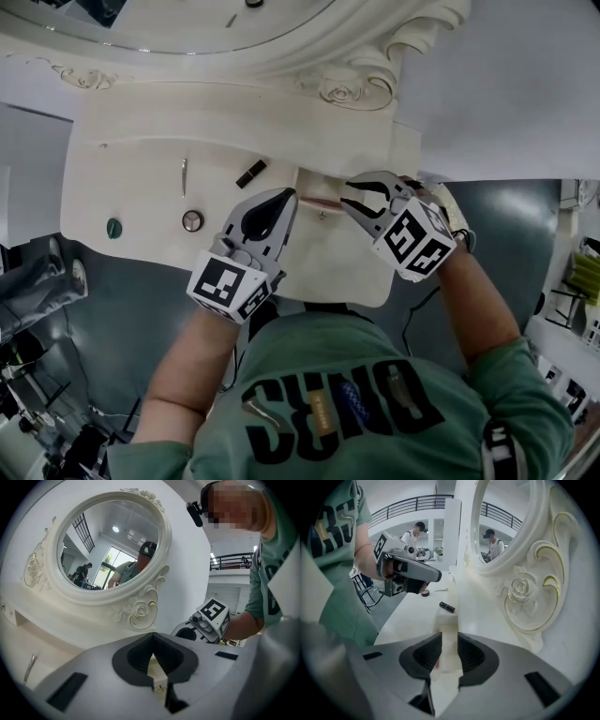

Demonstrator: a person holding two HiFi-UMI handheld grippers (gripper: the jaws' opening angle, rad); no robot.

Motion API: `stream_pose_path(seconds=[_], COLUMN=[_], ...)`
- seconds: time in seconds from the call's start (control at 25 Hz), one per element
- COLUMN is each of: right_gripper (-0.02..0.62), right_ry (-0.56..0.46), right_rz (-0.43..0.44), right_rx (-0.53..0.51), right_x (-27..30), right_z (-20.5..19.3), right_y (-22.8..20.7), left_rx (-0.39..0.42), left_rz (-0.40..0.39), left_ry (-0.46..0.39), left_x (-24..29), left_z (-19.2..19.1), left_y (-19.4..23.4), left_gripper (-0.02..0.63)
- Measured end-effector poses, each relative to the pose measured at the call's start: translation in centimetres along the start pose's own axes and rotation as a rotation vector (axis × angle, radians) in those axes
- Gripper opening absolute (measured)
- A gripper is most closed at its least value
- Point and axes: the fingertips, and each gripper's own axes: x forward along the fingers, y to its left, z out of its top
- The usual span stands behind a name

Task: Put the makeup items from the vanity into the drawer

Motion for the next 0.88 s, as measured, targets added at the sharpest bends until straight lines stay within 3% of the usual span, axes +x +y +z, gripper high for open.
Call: stream_pose_path(seconds=[0.16,0.36,0.56,0.88], right_gripper=[0.106,0.082,0.060,0.028], right_ry=[-0.083,-0.269,-0.457,-0.752], right_rz=[0.002,0.029,0.050,0.121], right_rx=[0.050,0.127,0.165,0.155], right_x=[-1.2,-3.3,-6.6,-10.9], right_z=[2.4,8.3,16.2,31.7], right_y=[0.1,0.8,2.2,5.0], left_rx=[0.008,0.031,0.071,0.135], left_rz=[0.013,0.056,0.125,0.313], left_ry=[-0.011,-0.064,-0.139,-0.273], left_x=[-1.3,-4.5,-11.0,-25.1], left_z=[0.9,3.8,9.1,18.0], left_y=[0.0,0.5,1.0,3.4], left_gripper=[0.008,0.008,0.008,0.008])
